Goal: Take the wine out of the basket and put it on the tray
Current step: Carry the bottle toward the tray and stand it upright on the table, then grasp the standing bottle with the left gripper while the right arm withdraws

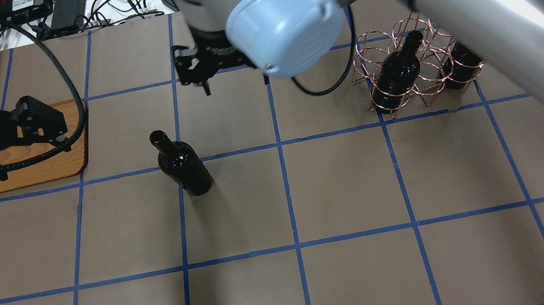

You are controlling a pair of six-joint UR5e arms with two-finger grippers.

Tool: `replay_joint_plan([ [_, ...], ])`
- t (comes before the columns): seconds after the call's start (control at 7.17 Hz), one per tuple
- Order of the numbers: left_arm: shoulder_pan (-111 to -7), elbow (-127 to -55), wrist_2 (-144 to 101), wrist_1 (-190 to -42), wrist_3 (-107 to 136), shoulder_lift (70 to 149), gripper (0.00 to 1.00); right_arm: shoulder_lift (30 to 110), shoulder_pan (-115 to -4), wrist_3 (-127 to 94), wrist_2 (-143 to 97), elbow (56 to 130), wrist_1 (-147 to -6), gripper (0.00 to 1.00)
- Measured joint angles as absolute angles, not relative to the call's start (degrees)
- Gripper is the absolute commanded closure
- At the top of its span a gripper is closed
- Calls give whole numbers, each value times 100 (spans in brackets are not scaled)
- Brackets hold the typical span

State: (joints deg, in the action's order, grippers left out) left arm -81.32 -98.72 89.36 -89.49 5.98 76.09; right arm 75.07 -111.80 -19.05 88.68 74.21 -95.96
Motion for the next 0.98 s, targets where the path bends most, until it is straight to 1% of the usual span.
replay_joint_plan([
  [0.28, -8659, -9876, 8932, -8549, 966, 7907, 0, 7725, -10052, -602, 9093, 7621, -9522, 0],
  [0.42, -8890, -9884, 8936, -8306, 1055, 8132, 0, 7826, -9734, -336, 9340, 7811, -9504, 0],
  [0.7, -9179, -9917, 8934, -8114, 1201, 8615, 0, 8083, -9508, -191, 9597, 8329, -9558, 0],
  [0.98, -9390, -9918, 8954, -7695, 1288, 8984, 0, 8187, -9463, -156, 9601, 8521, -9622, 0],
])
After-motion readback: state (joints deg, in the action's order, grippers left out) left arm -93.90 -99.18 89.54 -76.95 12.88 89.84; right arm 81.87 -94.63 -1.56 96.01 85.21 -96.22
